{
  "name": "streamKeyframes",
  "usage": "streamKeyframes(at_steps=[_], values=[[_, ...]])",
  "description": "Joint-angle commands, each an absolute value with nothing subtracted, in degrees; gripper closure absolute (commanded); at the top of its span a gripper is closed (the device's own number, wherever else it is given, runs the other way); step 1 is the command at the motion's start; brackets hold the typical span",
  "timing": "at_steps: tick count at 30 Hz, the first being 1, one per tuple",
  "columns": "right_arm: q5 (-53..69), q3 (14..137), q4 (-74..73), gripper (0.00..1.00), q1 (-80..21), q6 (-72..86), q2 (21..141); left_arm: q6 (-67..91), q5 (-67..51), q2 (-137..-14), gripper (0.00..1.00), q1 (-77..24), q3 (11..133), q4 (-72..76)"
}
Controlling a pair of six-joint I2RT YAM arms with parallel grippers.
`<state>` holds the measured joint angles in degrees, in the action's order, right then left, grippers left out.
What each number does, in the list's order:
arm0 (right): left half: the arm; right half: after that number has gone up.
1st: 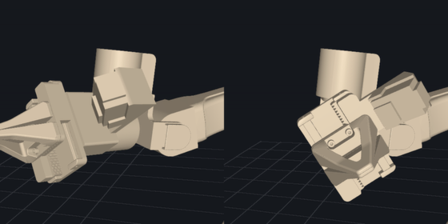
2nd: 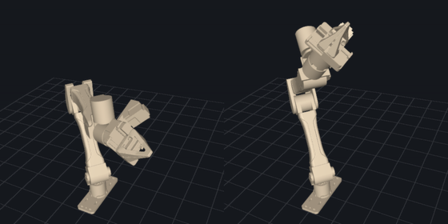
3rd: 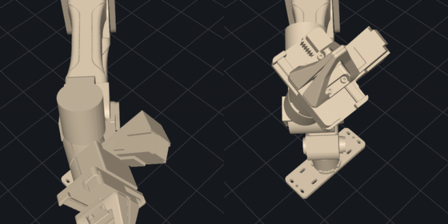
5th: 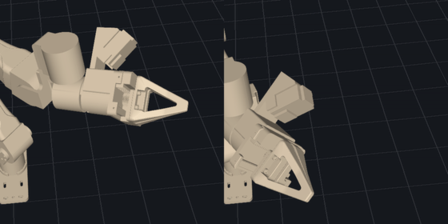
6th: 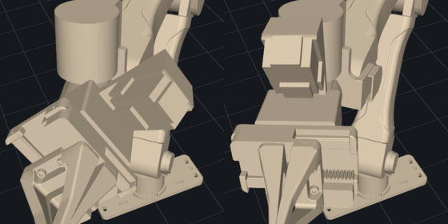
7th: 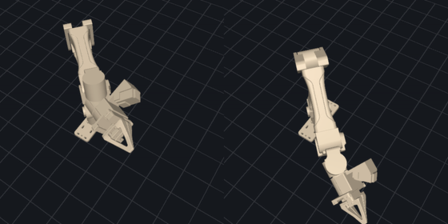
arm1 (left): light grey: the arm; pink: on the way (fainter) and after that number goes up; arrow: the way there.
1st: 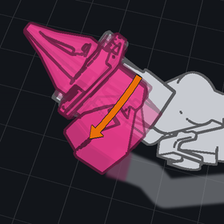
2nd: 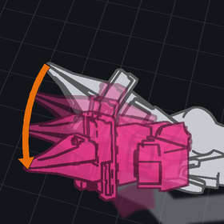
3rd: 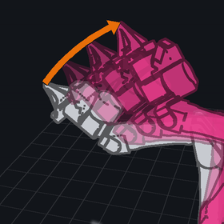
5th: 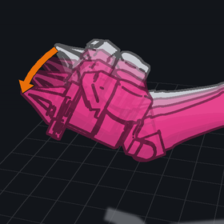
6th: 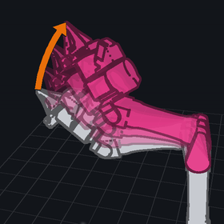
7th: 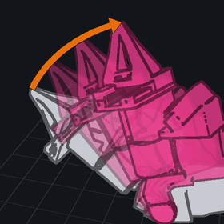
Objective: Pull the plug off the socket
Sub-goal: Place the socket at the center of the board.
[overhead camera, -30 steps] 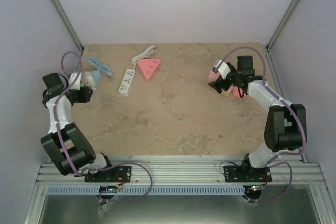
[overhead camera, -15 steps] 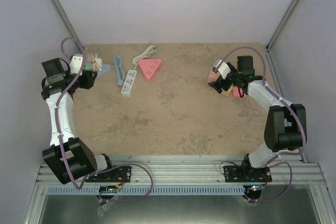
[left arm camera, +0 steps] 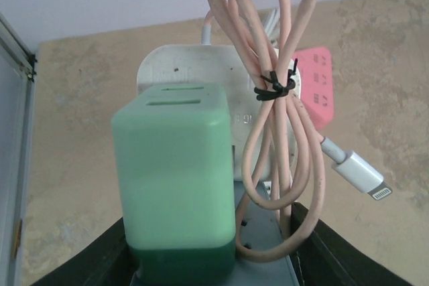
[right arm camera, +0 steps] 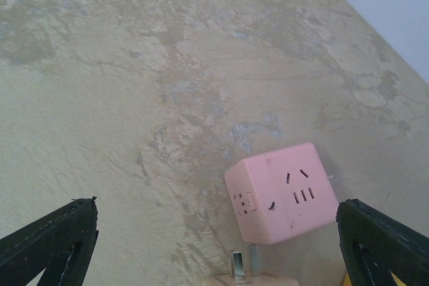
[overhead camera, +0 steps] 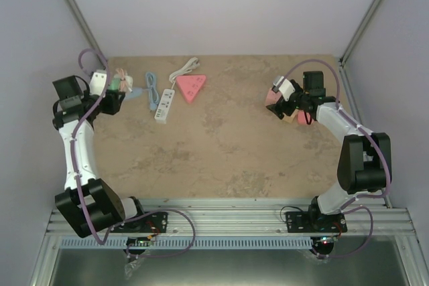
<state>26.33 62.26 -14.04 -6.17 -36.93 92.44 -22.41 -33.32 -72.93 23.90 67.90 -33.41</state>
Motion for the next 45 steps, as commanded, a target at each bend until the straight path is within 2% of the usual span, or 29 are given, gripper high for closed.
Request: streamKeyframes(at_steps=[1, 10, 21, 28, 38, 45], values=[[26.45, 61.67, -13.09, 0.02, -5.93, -37.38, 92.49, -26.34, -35.54, -70.01, 1.00, 23.73, 64.53, -31.26], [26.65, 61.45, -13.09, 0.02, -5.89, -37.27, 92.11, -21.78, -39.16, -70.73, 1.00, 23.97, 73.07, -32.65], [27.16, 61.42, -12.92, 0.02, -5.80, -37.24, 92.15, -15.42, -38.01, -71.68, 1.00, 23.92, 84.43, -31.40], [26.95, 61.41, -12.92, 0.02, -5.71, -37.18, 91.89, -11.23, -45.57, -74.58, 1.00, 23.15, 90.59, -30.73], [26.11, 61.35, -12.75, 0.02, -5.39, -37.35, 91.63, -9.62, -44.38, -78.73, 1.00, 8.93, 94.33, -32.03], [25.82, 61.09, -12.28, 0.02, -4.65, -37.20, 91.49, -4.51, -38.45, -83.45, 1.00, -5.88, 96.21, -27.86]])
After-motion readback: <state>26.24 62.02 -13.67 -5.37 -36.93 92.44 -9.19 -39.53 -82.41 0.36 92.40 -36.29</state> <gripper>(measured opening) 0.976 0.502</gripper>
